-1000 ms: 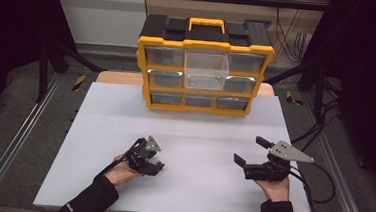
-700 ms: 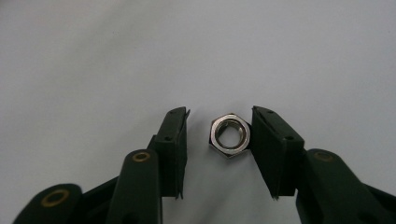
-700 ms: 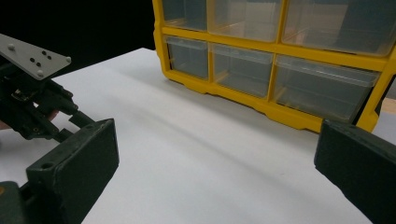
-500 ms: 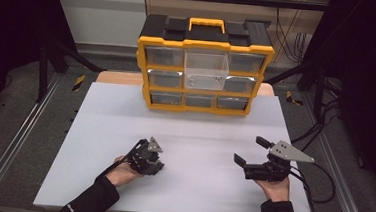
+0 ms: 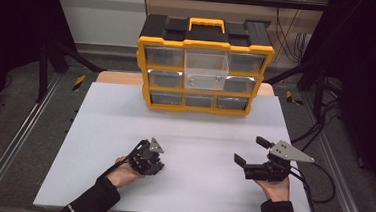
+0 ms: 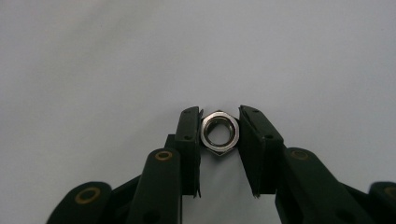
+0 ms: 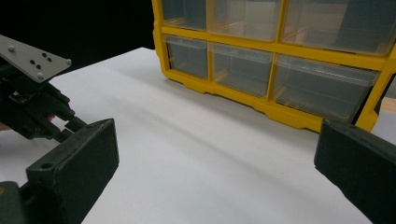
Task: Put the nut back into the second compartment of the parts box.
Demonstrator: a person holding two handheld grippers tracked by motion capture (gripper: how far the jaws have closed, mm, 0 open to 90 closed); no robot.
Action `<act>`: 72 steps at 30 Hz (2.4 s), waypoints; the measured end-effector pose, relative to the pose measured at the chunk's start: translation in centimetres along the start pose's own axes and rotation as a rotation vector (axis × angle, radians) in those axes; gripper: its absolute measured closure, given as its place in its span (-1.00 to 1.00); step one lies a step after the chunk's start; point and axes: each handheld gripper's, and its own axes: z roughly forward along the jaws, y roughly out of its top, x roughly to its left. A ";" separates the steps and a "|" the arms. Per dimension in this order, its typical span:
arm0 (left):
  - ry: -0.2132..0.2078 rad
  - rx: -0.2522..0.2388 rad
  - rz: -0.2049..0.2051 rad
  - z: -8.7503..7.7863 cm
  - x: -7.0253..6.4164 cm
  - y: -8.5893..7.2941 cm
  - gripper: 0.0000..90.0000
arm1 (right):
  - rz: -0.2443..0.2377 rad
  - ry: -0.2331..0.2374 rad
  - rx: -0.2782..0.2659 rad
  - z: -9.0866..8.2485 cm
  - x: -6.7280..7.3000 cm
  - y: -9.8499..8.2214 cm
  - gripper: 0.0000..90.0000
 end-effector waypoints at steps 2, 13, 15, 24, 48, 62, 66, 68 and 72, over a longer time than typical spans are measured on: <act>0.001 0.000 0.000 0.0 -0.1 0.0 0.53 | 0.001 0.000 -0.001 0.0 0.0 0.0 -0.99; 0.002 -0.032 0.001 -1.3 0.0 0.2 0.53 | 0.004 -0.004 -0.001 -0.2 0.0 0.1 -0.99; 0.000 -0.037 0.002 -1.6 0.0 0.3 0.53 | 0.003 -0.004 -0.002 -0.2 0.0 0.1 -0.99; -0.001 -0.069 0.006 -3.0 -0.2 0.6 0.53 | -0.004 -0.003 -0.006 -0.2 -0.1 0.1 -0.99; 0.002 -0.139 0.017 -6.0 0.1 1.9 0.53 | -0.001 -0.008 -0.006 -0.2 -0.1 0.1 -0.99; -0.006 -0.192 0.021 -7.7 0.7 3.2 0.53 | 0.000 -0.006 -0.001 -0.1 -0.1 0.0 -0.99; -0.010 -0.205 0.028 -8.3 0.6 3.7 0.53 | 0.000 -0.007 -0.002 -0.1 -0.1 0.0 -0.99; -0.009 -0.215 0.036 -8.6 0.5 4.0 0.53 | -0.001 -0.007 -0.002 -0.1 -0.1 0.0 -0.99; -0.010 -0.227 0.046 -9.3 0.4 4.6 0.53 | 0.001 -0.007 -0.001 -0.1 -0.1 0.0 -0.99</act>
